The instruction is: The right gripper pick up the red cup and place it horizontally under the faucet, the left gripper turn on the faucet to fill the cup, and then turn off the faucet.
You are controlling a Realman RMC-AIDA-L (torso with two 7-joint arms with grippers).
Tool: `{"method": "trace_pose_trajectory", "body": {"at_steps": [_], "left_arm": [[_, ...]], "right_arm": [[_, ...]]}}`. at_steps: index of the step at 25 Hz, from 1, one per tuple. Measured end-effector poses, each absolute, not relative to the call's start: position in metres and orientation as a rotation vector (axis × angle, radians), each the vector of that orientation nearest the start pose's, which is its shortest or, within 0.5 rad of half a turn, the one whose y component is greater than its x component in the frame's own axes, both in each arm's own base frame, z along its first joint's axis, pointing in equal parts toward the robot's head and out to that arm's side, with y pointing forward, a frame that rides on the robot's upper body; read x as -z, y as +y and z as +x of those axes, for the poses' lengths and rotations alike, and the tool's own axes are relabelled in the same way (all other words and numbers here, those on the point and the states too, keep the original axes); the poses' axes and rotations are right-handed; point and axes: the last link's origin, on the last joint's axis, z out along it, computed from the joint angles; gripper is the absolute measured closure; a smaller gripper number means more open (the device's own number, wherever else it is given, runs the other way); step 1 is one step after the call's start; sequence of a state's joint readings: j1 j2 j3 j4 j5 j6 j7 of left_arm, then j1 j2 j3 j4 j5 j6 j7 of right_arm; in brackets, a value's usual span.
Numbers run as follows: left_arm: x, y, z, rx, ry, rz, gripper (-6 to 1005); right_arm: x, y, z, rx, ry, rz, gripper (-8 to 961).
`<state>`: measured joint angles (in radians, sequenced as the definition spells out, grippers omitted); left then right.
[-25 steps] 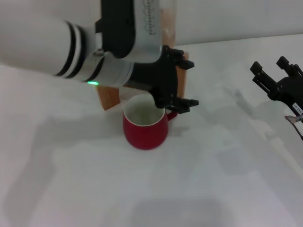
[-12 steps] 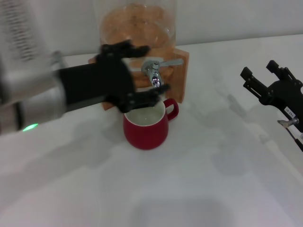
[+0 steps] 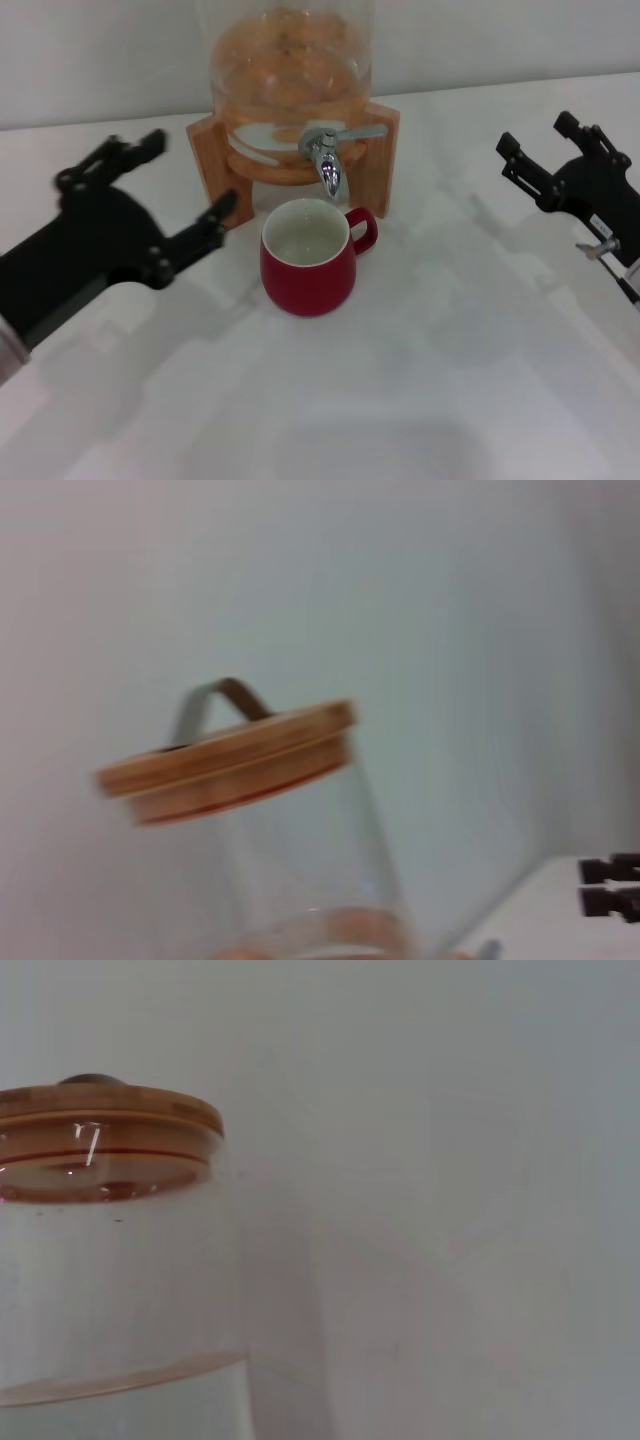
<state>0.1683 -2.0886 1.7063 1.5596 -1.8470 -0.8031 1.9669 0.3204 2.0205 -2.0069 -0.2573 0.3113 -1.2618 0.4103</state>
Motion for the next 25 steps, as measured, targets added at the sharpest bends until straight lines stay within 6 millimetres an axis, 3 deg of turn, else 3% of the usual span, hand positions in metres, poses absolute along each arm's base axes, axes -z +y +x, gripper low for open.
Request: {"method": "trace_pose_trajectory", "body": {"at_steps": [12, 25], "left_arm": [[-0.019, 0.271, -0.239, 0.808, -0.319, -1.924, 185], [-0.042, 0.289, -0.281, 0.805, -0.372, -1.629, 185]], "right_arm": [[-0.02, 0.342, 0.313, -0.838, 0.415, -1.636, 96], [-0.059, 0.352, 0.338, -0.758, 0.449, -1.407, 96]]}}
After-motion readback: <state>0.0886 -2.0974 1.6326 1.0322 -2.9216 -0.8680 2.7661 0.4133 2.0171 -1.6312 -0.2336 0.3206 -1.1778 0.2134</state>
